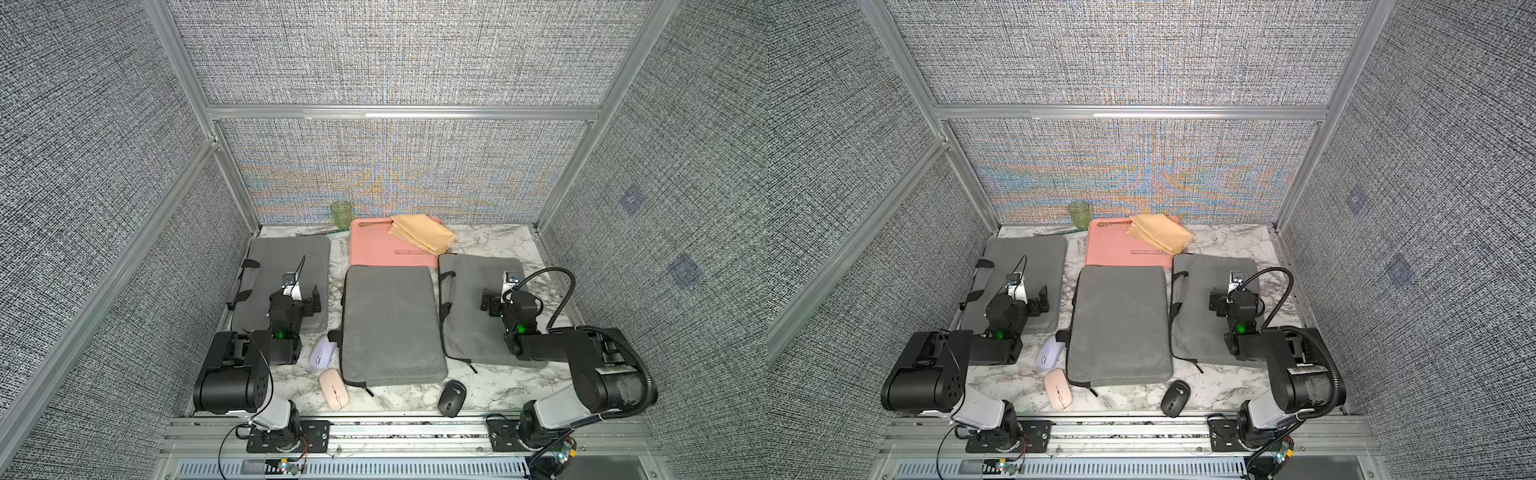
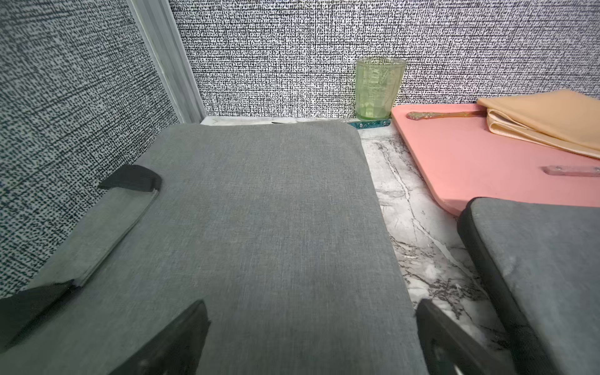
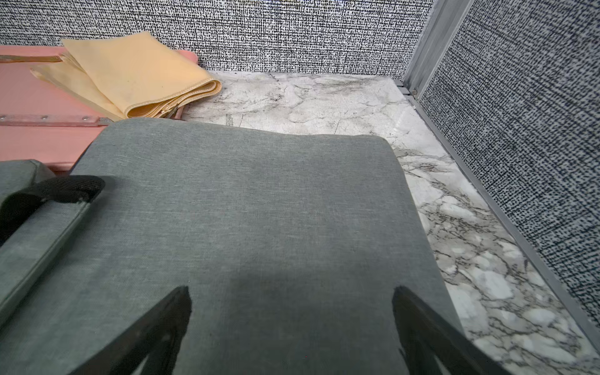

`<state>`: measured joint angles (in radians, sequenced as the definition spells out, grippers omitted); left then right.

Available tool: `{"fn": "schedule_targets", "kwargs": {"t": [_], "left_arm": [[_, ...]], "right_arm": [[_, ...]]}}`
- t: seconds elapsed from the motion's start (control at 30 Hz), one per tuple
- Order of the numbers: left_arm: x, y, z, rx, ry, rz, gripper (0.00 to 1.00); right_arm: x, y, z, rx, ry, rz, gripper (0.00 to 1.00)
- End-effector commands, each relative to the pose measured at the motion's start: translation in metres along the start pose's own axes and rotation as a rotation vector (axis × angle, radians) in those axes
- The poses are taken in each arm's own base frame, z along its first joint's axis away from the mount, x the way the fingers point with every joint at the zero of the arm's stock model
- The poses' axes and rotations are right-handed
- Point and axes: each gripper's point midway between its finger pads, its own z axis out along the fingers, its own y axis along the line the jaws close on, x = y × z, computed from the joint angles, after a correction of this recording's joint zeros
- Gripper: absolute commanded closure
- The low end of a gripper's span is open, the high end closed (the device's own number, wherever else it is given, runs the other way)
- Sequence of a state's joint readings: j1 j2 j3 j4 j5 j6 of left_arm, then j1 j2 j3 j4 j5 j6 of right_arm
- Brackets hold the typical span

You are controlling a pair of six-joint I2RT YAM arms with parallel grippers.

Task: Put the mouse into the laptop bag
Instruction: Adjust the zippered laptop bag at the center of the board.

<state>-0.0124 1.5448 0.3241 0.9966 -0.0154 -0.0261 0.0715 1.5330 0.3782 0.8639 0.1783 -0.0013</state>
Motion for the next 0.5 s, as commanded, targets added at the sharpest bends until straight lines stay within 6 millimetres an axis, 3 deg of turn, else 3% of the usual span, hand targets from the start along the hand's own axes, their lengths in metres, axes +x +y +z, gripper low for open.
{"fn": "schedule_targets", "kwargs": {"t": [0.0, 0.47], "left_arm": [[-0.0074, -0.0012, 0.0005, 0.009, -0.029, 0.0, 0.01], [-0.0071, -0.0076, 0.0024, 0.044, -0.019, 0.014, 0.01]], "right_arm": [[-0.0038, -0.0004, 0.0006, 0.005, -0.011, 0.001, 0.01], [-0.0042, -0.0005, 0.0005, 0.006, -0.013, 0.001, 0.01]]}}
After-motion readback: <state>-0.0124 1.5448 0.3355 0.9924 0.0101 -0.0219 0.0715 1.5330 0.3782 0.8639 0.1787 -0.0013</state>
